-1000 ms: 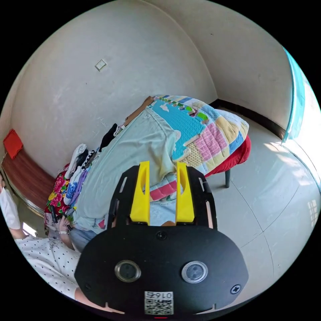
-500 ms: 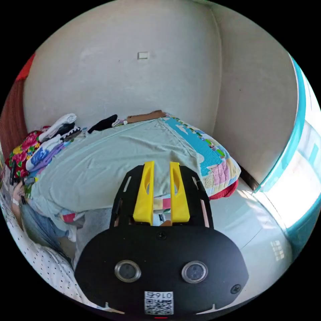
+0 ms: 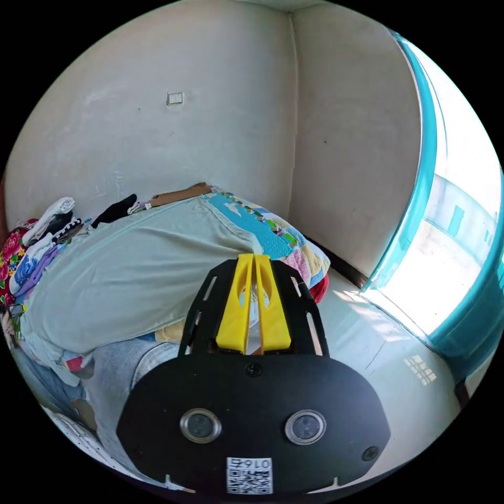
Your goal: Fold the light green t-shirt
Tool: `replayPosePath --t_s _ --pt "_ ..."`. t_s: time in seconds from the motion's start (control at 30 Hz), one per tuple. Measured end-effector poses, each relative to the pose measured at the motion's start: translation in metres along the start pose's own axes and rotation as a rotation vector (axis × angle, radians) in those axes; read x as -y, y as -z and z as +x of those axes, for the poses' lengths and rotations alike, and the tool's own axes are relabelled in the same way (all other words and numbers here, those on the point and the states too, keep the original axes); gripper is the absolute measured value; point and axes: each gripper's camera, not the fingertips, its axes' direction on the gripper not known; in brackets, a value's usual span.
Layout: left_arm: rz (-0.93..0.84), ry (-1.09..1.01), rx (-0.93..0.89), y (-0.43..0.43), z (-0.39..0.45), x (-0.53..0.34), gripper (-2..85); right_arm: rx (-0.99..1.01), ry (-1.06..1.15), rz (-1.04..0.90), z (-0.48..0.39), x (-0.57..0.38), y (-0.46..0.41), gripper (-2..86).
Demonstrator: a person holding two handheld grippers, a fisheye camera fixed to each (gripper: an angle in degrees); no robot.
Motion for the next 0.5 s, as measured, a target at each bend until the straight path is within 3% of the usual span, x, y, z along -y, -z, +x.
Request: replayPosePath --t_s 0.2,0.3,0.5 --pt "0.006 0.016 -0.018 0.0 -0.016 0.012 -0.9 0.053 -0.013 -0.153 0.028 -0.026 -0.033 5.7" --pt "0.012 0.012 -0.015 0.002 -0.022 0.018 -0.9 0.129 -0.176 -0.136 0.059 -0.047 -0.044 8.3" --pt "0.012 0.019 -0.031 0.006 -0.039 0.035 -0.9 0.465 -0.429 -0.209 0.106 -0.087 -0.106 8.1"
